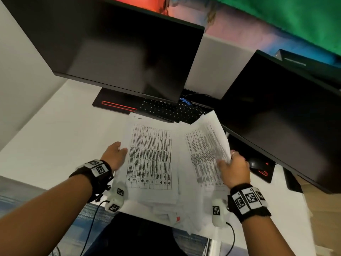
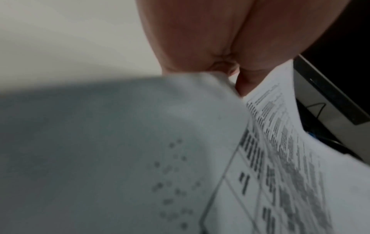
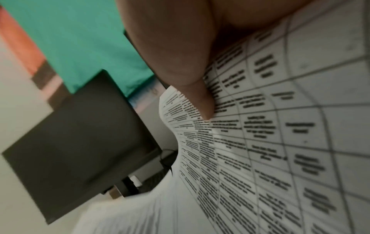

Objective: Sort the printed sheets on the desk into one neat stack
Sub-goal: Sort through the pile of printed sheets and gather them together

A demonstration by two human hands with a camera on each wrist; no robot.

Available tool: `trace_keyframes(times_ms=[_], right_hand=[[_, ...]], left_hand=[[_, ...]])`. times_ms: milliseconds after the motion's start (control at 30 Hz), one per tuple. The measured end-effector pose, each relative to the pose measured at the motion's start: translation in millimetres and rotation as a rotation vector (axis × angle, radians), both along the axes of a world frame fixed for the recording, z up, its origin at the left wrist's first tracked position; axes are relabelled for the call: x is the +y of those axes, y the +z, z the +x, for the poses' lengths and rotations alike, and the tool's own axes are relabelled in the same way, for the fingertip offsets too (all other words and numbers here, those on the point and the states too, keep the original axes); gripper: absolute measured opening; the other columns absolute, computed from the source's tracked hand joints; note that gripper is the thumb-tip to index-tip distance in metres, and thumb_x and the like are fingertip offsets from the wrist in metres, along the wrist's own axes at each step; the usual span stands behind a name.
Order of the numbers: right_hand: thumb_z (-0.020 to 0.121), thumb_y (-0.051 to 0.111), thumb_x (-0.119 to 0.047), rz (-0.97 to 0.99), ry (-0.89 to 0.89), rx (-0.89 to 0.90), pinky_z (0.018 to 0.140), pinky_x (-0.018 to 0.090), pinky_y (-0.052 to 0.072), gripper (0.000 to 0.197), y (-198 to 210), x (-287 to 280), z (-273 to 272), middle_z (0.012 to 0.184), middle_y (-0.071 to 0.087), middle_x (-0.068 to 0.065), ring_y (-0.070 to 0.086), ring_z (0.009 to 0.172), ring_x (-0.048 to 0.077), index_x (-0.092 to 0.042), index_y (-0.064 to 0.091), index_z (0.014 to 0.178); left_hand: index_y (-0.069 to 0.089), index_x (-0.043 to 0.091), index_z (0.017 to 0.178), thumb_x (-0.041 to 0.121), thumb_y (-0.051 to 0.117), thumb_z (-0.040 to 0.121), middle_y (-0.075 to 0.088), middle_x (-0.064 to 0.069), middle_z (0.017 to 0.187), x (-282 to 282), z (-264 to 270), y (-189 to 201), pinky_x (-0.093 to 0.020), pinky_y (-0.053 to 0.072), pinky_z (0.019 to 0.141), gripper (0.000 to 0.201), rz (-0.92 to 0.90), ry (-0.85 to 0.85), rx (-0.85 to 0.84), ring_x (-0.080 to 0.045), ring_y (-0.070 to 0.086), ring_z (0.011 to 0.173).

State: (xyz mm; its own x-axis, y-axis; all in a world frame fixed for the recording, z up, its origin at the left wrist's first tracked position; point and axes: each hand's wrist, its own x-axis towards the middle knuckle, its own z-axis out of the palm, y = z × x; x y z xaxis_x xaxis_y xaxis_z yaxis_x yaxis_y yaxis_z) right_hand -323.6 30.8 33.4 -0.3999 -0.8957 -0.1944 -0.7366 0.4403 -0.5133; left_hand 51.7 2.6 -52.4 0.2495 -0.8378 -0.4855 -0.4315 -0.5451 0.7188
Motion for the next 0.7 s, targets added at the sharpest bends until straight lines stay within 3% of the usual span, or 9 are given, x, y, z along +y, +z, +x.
trace_keyframes(times_ms=[100, 200, 267, 400, 500, 600, 700], right_hand=[[0.091, 0.067, -0.022, -0.161, 0.073, 0.056, 0.077, 0.04, 0.058, 0.017, 48, 0, 9, 0.09, 0.067, 0.007, 0.063, 0.091, 0.029, -0.013, 0.062, 0.104], [0.088, 0.071, -0.02, -0.363, 0.107, 0.062, 0.07, 0.032, 0.054, 0.012, 104, -1, 16, 0.076, 0.062, -0.003, 0.061, 0.079, 0.024, -0.017, 0.06, 0.093], [0.086, 0.074, -0.019, -0.468, 0.076, -0.035, 0.067, 0.026, 0.049, 0.015, 134, -3, 16, 0.073, 0.06, -0.012, 0.062, 0.071, 0.016, -0.02, 0.06, 0.089], [0.083, 0.078, -0.013, -0.56, -0.009, -0.28, 0.074, 0.022, 0.055, 0.021, 150, -6, 16, 0.086, 0.069, -0.015, 0.067, 0.078, -0.002, -0.023, 0.067, 0.098], [0.082, 0.078, -0.01, -0.586, -0.049, -0.342, 0.077, 0.025, 0.057, 0.025, 150, -5, 19, 0.087, 0.071, -0.015, 0.07, 0.079, -0.001, -0.024, 0.067, 0.099], [0.082, 0.078, -0.009, -0.576, -0.043, -0.381, 0.076, 0.025, 0.058, 0.025, 151, -4, 22, 0.088, 0.073, -0.014, 0.072, 0.079, -0.001, -0.022, 0.069, 0.101], [0.082, 0.078, -0.008, -0.584, -0.03, -0.413, 0.076, 0.025, 0.058, 0.026, 157, -4, 27, 0.091, 0.074, -0.011, 0.073, 0.082, 0.001, -0.021, 0.07, 0.103]], left_hand=[[0.054, 0.011, 0.121, 0.025, 0.053, 0.099, 0.064, -0.004, 0.082, 3, -9, -5, -0.037, 0.053, 0.067, 0.026, 0.025, 0.005, 0.019, -0.021, 0.059, 0.066], [0.054, 0.007, 0.129, 0.025, 0.055, 0.099, 0.071, -0.014, 0.1, 4, -15, -6, -0.032, 0.052, 0.065, 0.035, 0.018, -0.03, 0.01, -0.024, 0.064, 0.071], [0.057, 0.002, 0.128, 0.022, 0.053, 0.1, 0.07, -0.018, 0.105, 2, -18, -6, -0.03, 0.05, 0.067, 0.035, -0.012, -0.065, -0.022, -0.026, 0.064, 0.075], [0.054, -0.001, 0.133, 0.022, 0.053, 0.099, 0.067, -0.025, 0.118, -2, -24, -2, -0.044, 0.052, 0.09, 0.04, -0.017, -0.111, -0.059, -0.042, 0.065, 0.103], [0.059, 0.002, 0.128, 0.016, 0.052, 0.101, 0.07, -0.013, 0.102, -2, -24, 5, -0.032, 0.047, 0.085, 0.031, -0.063, -0.147, -0.102, -0.029, 0.064, 0.089], [0.061, 0.004, 0.124, 0.016, 0.052, 0.1, 0.072, -0.01, 0.094, 0, -21, 13, -0.032, 0.049, 0.081, 0.029, -0.117, -0.172, -0.139, -0.026, 0.065, 0.083], [0.065, 0.008, 0.118, 0.014, 0.051, 0.099, 0.068, -0.001, 0.074, 2, -18, 20, -0.025, 0.043, 0.063, 0.024, -0.153, -0.17, -0.189, -0.017, 0.061, 0.066]])
